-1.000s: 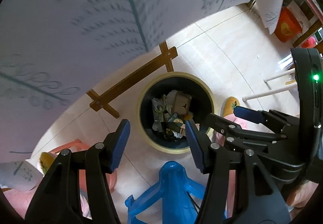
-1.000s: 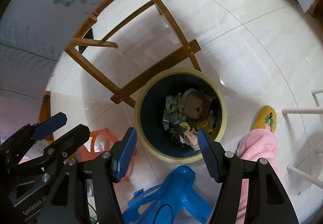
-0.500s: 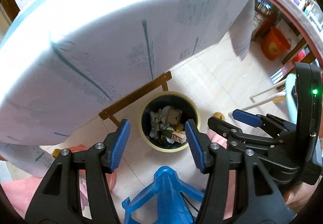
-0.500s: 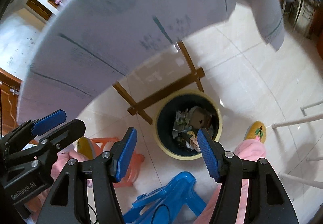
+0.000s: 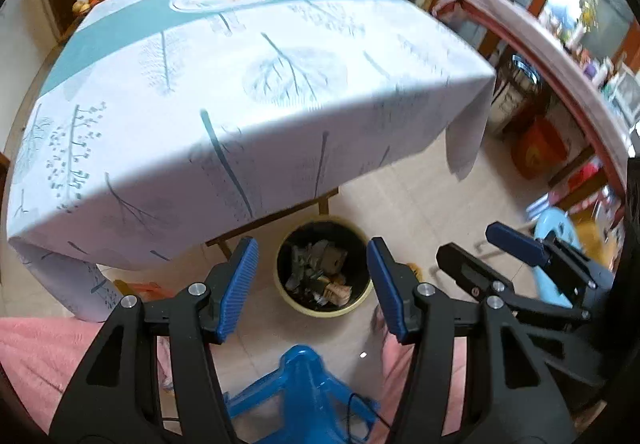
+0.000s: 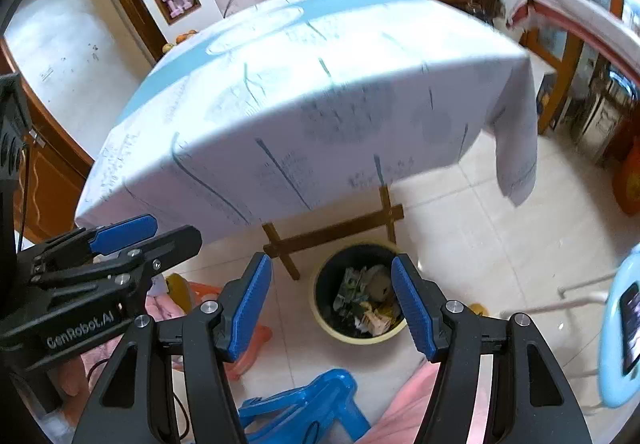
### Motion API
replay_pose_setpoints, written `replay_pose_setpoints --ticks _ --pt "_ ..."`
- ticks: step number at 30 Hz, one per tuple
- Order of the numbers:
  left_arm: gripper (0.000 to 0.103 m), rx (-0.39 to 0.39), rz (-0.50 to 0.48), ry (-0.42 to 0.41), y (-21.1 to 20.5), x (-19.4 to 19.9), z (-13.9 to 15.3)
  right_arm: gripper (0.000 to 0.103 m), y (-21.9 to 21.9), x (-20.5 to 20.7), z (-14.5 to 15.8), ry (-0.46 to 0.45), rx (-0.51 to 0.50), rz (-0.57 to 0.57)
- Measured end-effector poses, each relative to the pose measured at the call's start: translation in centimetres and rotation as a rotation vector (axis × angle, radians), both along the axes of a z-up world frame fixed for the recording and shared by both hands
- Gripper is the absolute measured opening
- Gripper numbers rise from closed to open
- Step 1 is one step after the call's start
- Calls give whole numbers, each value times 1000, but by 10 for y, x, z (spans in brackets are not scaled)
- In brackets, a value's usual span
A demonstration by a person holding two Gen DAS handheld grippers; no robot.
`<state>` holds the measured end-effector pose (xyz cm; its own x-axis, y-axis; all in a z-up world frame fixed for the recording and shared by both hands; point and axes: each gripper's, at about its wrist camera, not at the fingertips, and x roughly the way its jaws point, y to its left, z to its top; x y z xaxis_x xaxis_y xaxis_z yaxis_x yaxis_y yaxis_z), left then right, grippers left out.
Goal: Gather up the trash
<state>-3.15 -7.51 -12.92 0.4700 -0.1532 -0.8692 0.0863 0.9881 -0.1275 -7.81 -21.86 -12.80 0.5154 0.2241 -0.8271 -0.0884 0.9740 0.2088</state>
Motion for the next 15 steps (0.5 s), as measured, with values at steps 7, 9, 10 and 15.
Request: replay_pose_setpoints --ticks 7,9,10,15 --pt "54 -15 74 -68 14 0 58 64 10 0 62 -80 -12 3" --pt "54 -27 89 -84 18 2 75 64 11 2 85 -113 -17 1" --pt "54 -31 101 -94 20 3 87 65 13 2 97 -130 -18 0" --pt "67 -3 167 -139 30 8 126 74 17 9 149 -212 -41 -2"
